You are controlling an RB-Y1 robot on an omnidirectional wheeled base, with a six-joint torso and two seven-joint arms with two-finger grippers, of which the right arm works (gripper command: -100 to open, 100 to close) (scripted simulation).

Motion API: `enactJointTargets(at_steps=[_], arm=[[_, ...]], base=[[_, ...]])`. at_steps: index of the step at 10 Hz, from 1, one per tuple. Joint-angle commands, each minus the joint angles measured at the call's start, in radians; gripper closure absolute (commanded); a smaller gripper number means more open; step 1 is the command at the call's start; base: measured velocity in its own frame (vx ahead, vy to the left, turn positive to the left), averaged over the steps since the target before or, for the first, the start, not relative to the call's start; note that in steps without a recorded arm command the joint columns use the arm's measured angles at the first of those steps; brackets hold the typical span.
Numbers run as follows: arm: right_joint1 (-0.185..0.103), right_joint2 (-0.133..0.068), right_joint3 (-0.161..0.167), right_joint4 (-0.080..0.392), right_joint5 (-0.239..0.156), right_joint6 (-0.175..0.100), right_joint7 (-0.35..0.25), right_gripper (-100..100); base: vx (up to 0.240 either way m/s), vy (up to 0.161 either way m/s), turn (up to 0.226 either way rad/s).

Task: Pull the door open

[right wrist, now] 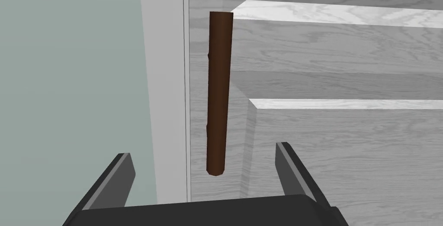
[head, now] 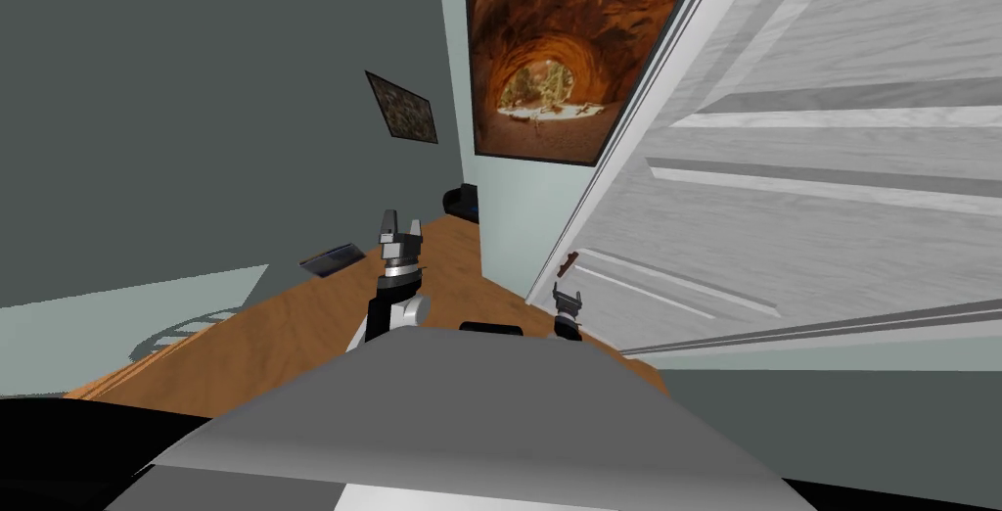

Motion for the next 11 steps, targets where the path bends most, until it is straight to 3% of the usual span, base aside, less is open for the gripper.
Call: enactJointTargets(at_steps=[1,5,6,7,10,11], arm=[[-0.01,0.004,0.0,0.034,-0.009,-0.012,-0.03,-100],[-0.023,0.014,-0.001,0.095,-0.028,-0.03,-0.091,-100],[-0.019,0.011,-0.001,0.085,-0.025,-0.026,-0.082,-100],[-0.018,-0.022,-0.007,0.108,-0.032,-0.034,-0.12,-100],[-0.016,-0.066,-0.015,0.136,-0.041,-0.044,-0.167,-100],[-0.014,-0.09,-0.019,0.152,-0.045,-0.05,-0.193,-100]], base=[[0.0,-0.122,0.146],[0.006,-0.141,0.171],[-0.002,-0.056,0.03],[0.126,-0.021,0.045],[0.189,-0.006,0.048],[0.155,0.022,0.051]])
